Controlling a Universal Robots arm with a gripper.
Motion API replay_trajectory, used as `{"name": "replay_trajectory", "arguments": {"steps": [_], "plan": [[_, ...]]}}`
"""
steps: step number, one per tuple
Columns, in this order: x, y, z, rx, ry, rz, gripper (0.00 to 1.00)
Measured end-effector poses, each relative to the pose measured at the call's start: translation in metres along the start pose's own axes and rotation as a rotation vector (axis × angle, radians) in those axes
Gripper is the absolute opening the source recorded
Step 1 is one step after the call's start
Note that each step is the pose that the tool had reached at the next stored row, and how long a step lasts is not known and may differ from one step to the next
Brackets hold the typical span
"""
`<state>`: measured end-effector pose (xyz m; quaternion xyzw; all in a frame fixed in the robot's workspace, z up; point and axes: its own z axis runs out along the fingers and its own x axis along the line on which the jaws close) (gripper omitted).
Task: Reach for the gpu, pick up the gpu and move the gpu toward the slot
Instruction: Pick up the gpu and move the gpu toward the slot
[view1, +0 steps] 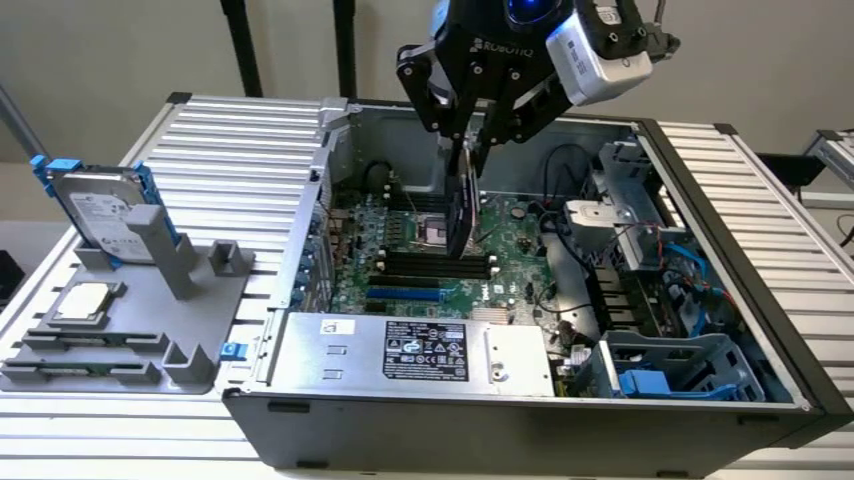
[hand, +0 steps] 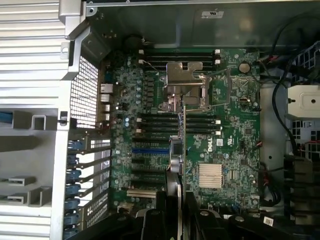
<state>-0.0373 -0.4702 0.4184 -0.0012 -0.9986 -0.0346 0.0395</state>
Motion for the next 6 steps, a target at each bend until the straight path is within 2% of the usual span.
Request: {"name": "replay_trajectory", "arguments": {"steps": [6], "plan": [[0.0000,0.0000,0.0000,0.0000,0.0000,0.000,0.26]]}}
